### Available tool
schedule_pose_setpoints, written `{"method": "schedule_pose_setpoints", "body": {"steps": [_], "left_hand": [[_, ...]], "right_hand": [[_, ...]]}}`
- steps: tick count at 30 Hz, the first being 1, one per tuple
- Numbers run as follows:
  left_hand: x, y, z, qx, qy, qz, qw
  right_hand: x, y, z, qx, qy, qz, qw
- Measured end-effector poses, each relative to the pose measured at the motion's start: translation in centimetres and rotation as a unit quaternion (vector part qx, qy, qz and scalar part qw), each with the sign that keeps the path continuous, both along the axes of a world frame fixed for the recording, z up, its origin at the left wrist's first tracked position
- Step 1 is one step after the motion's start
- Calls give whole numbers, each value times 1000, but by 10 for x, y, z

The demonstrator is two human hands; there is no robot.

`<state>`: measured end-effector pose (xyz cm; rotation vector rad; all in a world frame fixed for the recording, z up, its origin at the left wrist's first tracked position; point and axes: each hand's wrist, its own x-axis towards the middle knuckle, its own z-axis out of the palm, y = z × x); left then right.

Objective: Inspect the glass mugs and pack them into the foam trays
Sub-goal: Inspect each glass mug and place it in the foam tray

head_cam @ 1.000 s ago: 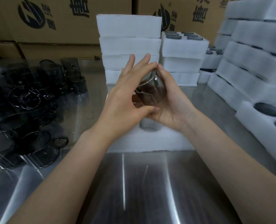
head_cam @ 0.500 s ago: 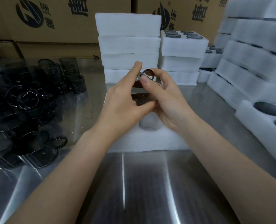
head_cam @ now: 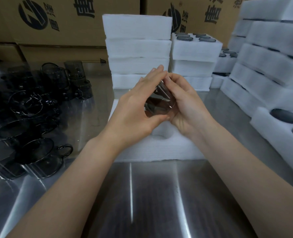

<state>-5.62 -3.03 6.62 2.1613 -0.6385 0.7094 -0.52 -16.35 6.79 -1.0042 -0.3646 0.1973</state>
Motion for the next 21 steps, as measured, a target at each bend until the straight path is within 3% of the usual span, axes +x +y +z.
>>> {"method": "schedule_pose_setpoints", "body": {"steps": [4,11,15,18,21], "left_hand": [[0,0,0,-26,-2,5,1000],[6,11,2,-202,87,-24,975],[10,19,6,-277,106,-64,953],[14,29,8,-344,70,11,936],[22,36,2,-308,86,119,940]], "right_hand": [[1,0,-1,-1,5,21,1000],[-4,1,0,-61,-77,53,994],[-5,1,2,-57,-50,-43,996],[-6,1,4,-74,-40,-147,986],[-8,3,4,-122,-80,-197,970]]}}
